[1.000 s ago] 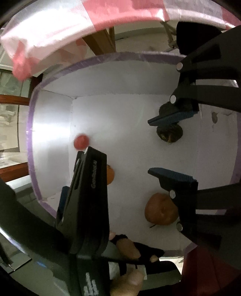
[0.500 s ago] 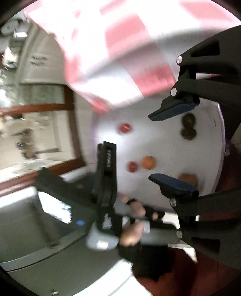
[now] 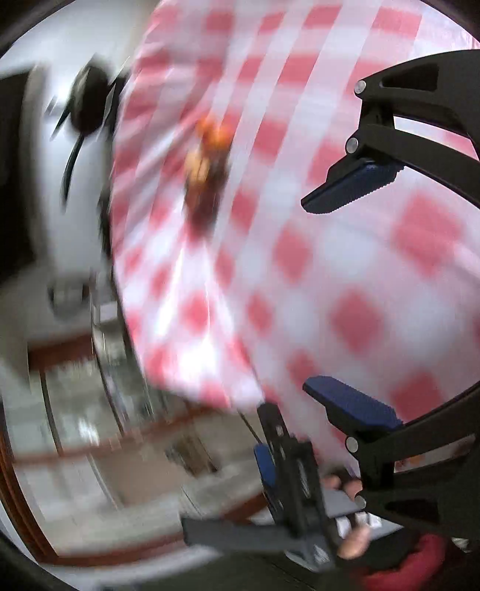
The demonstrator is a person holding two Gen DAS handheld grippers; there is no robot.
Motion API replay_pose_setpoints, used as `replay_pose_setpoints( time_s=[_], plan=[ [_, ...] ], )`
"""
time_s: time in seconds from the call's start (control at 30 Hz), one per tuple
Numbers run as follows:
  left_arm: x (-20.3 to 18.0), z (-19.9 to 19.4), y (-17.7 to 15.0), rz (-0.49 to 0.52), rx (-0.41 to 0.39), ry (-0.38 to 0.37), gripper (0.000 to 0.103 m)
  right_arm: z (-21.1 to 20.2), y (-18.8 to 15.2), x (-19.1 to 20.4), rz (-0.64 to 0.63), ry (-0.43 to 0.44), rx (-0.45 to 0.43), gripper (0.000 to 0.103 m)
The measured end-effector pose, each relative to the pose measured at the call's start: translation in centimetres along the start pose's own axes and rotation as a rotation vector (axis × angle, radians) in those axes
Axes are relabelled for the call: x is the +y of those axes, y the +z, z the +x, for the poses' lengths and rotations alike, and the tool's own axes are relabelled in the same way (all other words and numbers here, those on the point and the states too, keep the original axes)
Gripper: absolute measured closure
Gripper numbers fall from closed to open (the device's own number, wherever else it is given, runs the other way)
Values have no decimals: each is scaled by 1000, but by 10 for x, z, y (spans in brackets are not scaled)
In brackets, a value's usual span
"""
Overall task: Organize fruits
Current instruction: 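Move both open tools back over the fruit cluster on the table, then grasp an orange with the right tool while the left tool grasps the large red mango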
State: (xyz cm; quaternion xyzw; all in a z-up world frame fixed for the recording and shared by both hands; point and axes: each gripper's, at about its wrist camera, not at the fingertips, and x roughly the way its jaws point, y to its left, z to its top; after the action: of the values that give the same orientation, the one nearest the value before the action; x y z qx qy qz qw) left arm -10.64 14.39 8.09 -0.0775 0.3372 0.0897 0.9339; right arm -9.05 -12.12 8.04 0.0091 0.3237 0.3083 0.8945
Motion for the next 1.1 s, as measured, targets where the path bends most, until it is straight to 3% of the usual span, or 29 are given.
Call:
replay_pose_setpoints(
  time_s=[0.13,0.23,0.37,0.47,0.57,0.67,0.87,0.9,0.93,1.0,1.1],
  plan=[
    [-50,76,35,2,44,-64,2,33,6,-69,120,-138,29,16],
    [-78,125,54,-12,50,-59,2,58,7,-103,195,-189,46,16],
    [-90,168,73,-43,42,-50,2,91,18,-136,204,-225,80,16],
    [-80,188,74,-114,74,-103,2,121,33,-149,167,-223,139,16],
    [-72,184,74,-144,45,-172,2,146,53,-149,108,-228,161,20],
    [-64,187,73,-189,57,-200,2,175,71,-148,63,-243,198,30],
    [-64,186,73,-191,47,-212,2,224,102,-144,24,-273,245,39],
    [-64,185,72,-189,44,-212,2,229,105,-142,10,-285,248,45],
    [-64,185,72,-190,41,-210,2,233,107,-140,0,-297,248,47],
    [-63,185,72,-194,43,-209,2,230,105,-138,14,-291,237,64],
    [-64,186,72,-194,49,-205,2,211,94,-143,89,-286,197,64]
  ],
)
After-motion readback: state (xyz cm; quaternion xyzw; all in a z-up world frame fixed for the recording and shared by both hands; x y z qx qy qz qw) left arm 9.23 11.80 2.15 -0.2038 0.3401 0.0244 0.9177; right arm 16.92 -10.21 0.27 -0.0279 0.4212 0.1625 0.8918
